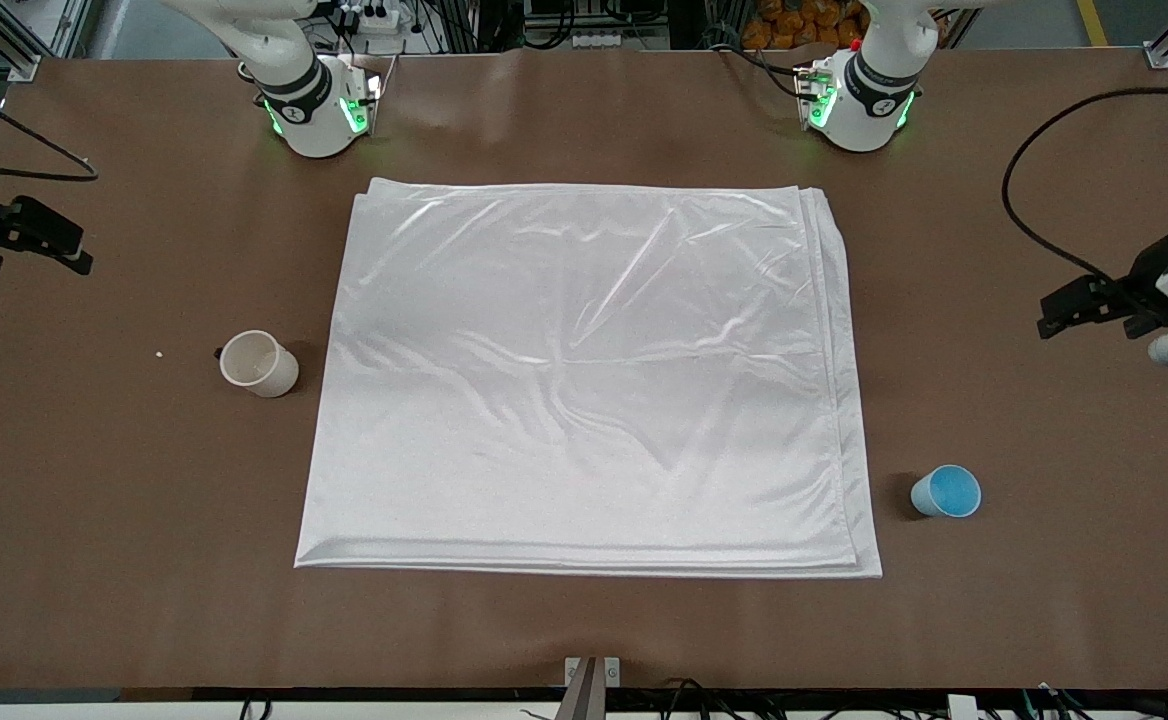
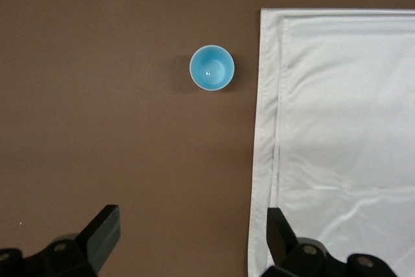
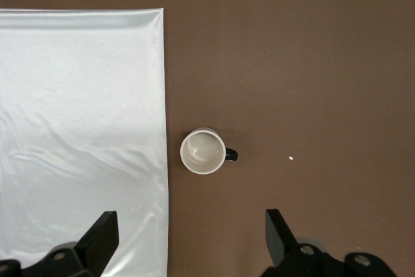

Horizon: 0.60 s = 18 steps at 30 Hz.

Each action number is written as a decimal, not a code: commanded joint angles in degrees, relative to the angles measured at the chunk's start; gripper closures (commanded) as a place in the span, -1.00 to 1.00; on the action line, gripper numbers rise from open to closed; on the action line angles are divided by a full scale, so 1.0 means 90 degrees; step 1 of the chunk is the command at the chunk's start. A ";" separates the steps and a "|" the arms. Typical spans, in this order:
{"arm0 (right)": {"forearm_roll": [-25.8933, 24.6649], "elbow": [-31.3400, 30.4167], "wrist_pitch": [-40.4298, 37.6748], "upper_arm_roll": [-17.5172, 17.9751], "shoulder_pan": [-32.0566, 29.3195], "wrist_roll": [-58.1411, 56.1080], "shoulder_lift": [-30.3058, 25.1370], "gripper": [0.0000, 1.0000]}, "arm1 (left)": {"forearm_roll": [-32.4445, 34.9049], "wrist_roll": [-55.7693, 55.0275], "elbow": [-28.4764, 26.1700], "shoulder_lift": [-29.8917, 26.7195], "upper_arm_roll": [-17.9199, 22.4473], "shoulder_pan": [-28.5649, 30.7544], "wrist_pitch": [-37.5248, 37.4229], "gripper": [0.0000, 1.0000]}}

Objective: Place blue cup into white mug on cloth

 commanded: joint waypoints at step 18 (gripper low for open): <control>0.0059 -0.1926 0.2363 -0.0037 -0.0382 -0.2271 -0.0068 -1.00 | 0.0168 0.1059 0.1015 0.2509 -0.0043 0.0518 0.1044 -1.00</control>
